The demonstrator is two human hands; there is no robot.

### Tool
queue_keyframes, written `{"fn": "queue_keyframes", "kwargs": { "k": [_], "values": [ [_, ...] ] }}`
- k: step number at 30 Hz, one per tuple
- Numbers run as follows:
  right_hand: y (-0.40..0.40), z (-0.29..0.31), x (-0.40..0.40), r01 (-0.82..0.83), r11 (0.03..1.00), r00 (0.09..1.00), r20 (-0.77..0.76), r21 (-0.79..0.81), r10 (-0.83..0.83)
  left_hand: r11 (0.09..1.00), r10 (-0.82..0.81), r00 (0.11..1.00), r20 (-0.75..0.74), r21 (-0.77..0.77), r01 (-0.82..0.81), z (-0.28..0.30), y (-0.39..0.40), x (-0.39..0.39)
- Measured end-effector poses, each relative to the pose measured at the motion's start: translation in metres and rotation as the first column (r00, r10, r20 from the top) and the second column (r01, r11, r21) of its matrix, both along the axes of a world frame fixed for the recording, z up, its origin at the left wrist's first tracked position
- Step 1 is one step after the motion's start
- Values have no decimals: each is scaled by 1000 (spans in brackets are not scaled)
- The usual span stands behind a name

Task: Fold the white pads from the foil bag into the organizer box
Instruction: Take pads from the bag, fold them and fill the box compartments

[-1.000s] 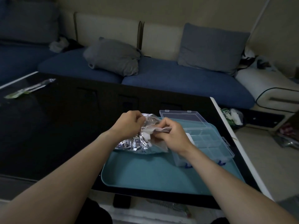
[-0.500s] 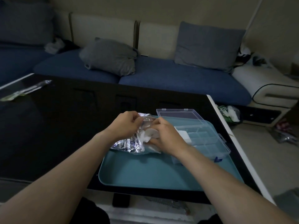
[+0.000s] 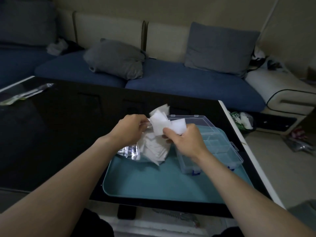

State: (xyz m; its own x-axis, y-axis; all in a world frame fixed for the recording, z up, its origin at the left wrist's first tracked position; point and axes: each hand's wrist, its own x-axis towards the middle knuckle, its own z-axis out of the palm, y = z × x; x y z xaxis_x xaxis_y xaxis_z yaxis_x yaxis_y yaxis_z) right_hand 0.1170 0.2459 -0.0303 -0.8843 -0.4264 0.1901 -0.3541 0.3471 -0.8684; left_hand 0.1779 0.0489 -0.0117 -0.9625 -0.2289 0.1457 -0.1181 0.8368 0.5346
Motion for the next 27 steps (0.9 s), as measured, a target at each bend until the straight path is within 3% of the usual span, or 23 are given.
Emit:
{"fn": "queue_keyframes", "kwargs": {
  "k": [3, 11, 13, 15, 20, 24, 27],
  "values": [
    [3, 3, -2, 45, 999, 998, 52, -14, -44, 1000, -5, 1000, -13, 15, 5, 3, 8, 2],
    [12, 8, -2, -53, 997, 980, 190, -61, 64, 990, -135, 989, 63, 38, 133, 12, 16, 10],
    [16, 13, -1, -84, 991, 964, 245, -106, 108, 959, -186, 981, 62, 229, 167, 17, 19, 14],
    [20, 17, 2, -106, 975, 942, 294, -198, 162, 865, -198, 980, 10, 471, 170, 20, 25, 17],
    [19, 24, 11, -137, 916, 881, 376, -377, 287, 809, -2, 979, -206, 575, 122, 20, 46, 14],
    [18, 28, 13, -122, 914, 867, 406, -386, 288, 783, 111, 957, -269, 616, 83, 19, 52, 13],
    [24, 31, 9, -53, 949, 918, 359, -312, 170, 764, 151, 942, -299, 640, 81, 23, 54, 16]
  ]
}}
